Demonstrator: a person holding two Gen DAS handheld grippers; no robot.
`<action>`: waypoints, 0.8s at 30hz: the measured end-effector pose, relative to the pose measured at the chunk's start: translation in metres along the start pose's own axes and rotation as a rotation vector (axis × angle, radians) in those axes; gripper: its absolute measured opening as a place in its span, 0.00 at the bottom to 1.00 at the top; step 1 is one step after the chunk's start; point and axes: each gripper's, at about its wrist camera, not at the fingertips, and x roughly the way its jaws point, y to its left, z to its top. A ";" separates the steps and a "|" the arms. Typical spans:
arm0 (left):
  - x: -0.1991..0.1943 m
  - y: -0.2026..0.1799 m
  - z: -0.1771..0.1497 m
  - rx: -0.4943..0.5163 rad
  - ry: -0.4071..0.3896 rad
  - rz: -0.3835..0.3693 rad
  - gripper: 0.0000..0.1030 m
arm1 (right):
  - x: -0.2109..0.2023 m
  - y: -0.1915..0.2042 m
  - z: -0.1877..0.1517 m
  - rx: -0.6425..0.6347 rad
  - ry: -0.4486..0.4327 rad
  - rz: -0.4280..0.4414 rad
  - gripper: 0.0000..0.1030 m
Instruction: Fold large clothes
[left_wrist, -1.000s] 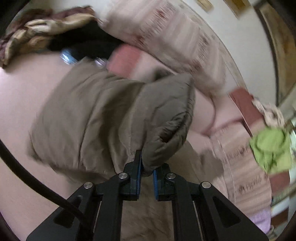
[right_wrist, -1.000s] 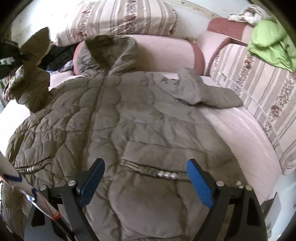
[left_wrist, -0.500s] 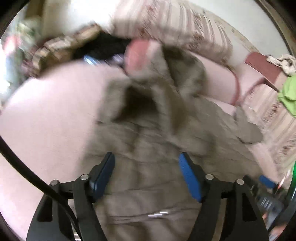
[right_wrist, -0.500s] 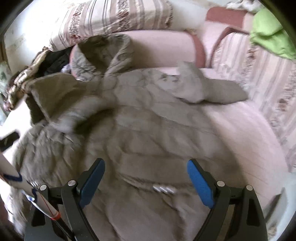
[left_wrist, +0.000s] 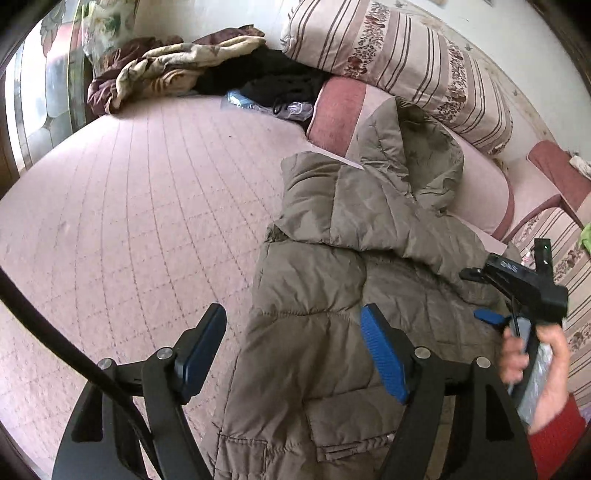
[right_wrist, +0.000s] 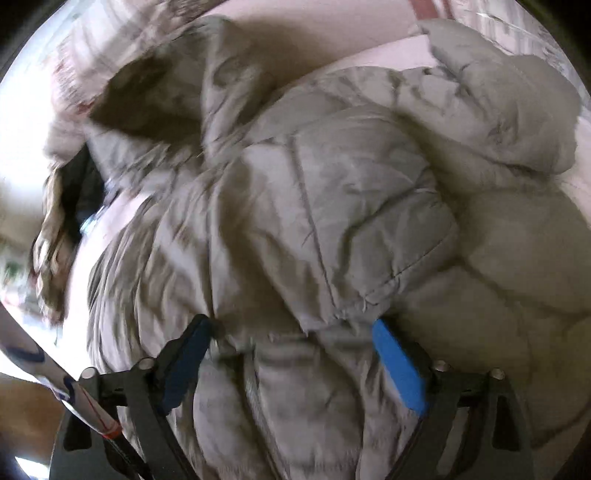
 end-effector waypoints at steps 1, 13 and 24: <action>0.000 -0.001 -0.002 0.003 0.000 0.006 0.72 | 0.000 -0.001 0.006 0.013 -0.002 -0.015 0.52; 0.011 -0.020 -0.019 0.061 0.073 0.056 0.72 | 0.016 -0.020 0.044 -0.035 -0.020 -0.179 0.21; -0.017 -0.061 -0.039 0.132 0.051 0.042 0.72 | -0.102 -0.078 0.056 -0.111 -0.210 -0.168 0.69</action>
